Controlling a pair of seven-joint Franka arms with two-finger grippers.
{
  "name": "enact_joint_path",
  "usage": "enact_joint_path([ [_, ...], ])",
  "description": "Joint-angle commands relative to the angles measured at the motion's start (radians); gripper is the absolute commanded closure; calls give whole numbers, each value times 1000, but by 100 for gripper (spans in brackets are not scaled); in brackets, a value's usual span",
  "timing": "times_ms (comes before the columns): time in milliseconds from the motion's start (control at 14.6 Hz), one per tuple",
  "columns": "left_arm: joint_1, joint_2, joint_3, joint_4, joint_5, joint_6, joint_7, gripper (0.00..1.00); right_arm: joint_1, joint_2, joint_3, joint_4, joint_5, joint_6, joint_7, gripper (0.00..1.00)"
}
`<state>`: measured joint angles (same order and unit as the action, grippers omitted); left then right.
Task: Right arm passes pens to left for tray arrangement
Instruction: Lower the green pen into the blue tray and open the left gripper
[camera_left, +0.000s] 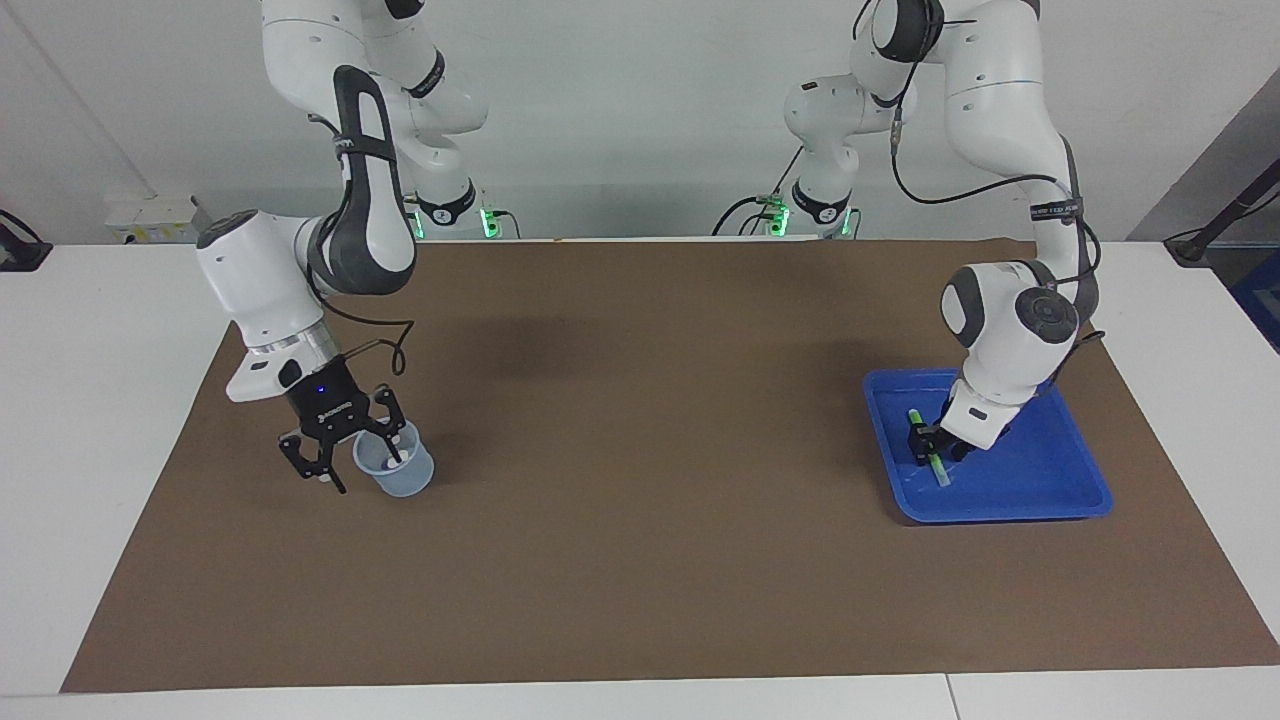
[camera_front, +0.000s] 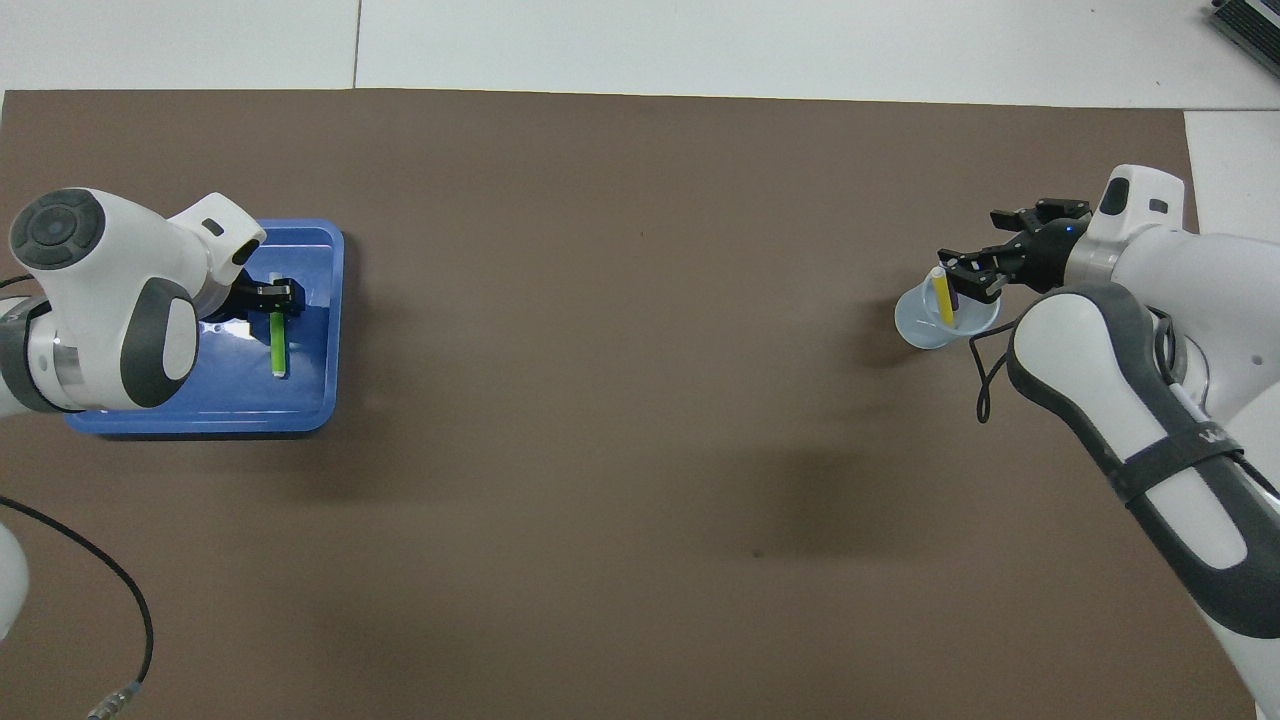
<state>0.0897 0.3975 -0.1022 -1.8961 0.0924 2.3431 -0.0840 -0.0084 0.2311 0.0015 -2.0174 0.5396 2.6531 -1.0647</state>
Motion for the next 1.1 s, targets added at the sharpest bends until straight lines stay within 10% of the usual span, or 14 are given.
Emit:
enact_joint_path([
  [0,2,-6,-4,2,10,-22,-3,0,-7,-15,11,-32,19,11,-6,22],
  [1027,-11,-203,-13,95,-171,-386,-110,0,4,-33,11,-56,45,-13,29,32],
])
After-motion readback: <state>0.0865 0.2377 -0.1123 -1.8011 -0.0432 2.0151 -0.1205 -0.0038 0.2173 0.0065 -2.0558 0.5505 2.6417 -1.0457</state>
